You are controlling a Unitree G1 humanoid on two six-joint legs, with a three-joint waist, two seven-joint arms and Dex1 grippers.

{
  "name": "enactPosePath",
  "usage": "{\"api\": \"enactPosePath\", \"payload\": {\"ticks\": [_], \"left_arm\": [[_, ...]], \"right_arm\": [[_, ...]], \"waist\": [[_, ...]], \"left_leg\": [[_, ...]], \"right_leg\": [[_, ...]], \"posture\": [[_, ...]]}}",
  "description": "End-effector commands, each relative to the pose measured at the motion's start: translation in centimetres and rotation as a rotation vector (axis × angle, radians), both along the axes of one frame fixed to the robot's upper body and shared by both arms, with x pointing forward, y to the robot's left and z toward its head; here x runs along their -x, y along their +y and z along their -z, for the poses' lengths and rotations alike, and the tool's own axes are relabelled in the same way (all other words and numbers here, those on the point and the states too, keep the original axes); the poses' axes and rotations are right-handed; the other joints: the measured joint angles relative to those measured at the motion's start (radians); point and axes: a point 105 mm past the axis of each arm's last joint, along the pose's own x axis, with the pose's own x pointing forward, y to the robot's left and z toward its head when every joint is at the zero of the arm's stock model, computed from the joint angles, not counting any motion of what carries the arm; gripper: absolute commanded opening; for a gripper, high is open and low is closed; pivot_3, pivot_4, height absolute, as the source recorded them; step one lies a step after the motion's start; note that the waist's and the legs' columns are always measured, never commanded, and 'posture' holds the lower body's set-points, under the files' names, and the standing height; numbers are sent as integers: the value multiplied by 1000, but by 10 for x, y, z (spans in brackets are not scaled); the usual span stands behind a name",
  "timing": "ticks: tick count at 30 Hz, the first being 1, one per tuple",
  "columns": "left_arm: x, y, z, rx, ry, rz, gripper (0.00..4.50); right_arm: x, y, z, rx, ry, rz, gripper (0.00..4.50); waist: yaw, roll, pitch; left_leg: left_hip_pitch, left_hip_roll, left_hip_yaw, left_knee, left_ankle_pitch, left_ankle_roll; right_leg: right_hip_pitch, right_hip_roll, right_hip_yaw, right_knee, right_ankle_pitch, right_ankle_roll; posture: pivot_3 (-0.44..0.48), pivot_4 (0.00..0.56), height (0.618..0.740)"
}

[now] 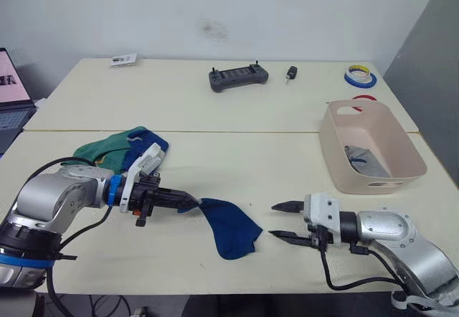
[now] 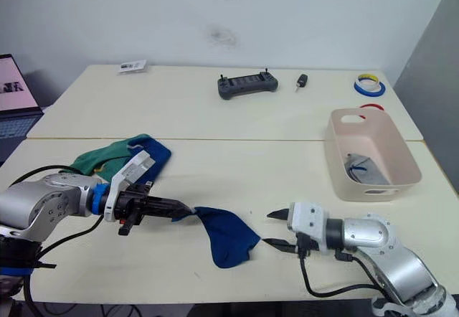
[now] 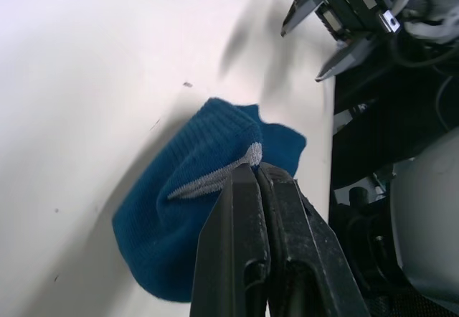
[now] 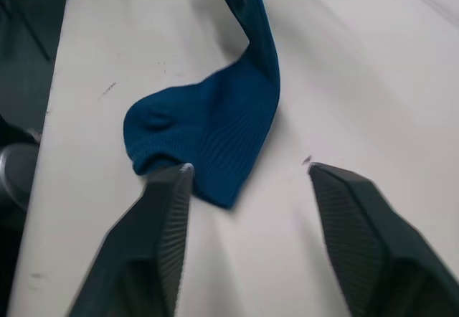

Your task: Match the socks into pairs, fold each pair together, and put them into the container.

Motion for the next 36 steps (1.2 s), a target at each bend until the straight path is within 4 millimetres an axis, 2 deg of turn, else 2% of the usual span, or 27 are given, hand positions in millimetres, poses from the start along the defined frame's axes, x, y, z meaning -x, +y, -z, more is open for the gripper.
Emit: {"api": "enactPosePath", "payload": {"ticks": [1,2,5,13,17,20,27,30,36], "left_arm": [[-5,-2,-9,8,-34,-11,0],[-5,-3,-9,10,-36,-11,0],[-6,-4,-10,12,-40,-11,0],[-4,-7,-9,19,-41,-12,0],[-4,-8,-9,22,-45,-16,0],[-5,-7,-9,21,-53,-25,0],[-8,-1,-10,17,-70,-66,0],[-4,3,-14,32,-66,-83,0],[25,4,-18,66,33,-57,0]], "right_arm": [[-6,9,-3,-32,46,98,4173],[-6,12,1,-34,73,112,4465],[-5,17,14,-4,102,126,4465],[-4,23,30,69,83,122,4465],[0,27,39,131,52,86,3601],[0,28,40,151,20,69,2517],[2,26,26,155,-35,17,70],[-1,24,13,128,-52,-14,27],[-3,10,-20,135,-55,-194,27]], "waist": [[1,0,0],[2,0,0],[2,0,0],[2,0,0],[2,0,0],[2,0,0],[2,0,0],[2,0,0],[1,0,0]], "left_leg": [[0,0,-1,0,0,0],[0,0,0,0,0,0],[-1,-2,0,0,0,0],[-1,-1,0,0,0,0],[-1,-1,0,0,0,0],[-1,-1,0,0,0,0],[-1,-1,0,0,0,0],[-1,-1,0,0,0,0],[-1,-1,0,0,0,0]], "right_leg": [[0,0,0,0,0,0],[0,0,0,0,0,0],[0,0,0,-1,0,0],[-1,0,0,-1,0,0],[-1,0,0,-1,0,0],[-1,0,0,-1,0,0],[-1,0,0,-1,0,0],[-1,0,0,-1,0,0],[0,-1,0,-1,0,0]], "posture": [[0,150,740],[0,150,740],[0,150,740],[0,150,740],[0,150,740],[0,150,740],[0,150,740],[0,150,740],[0,150,740]]}}
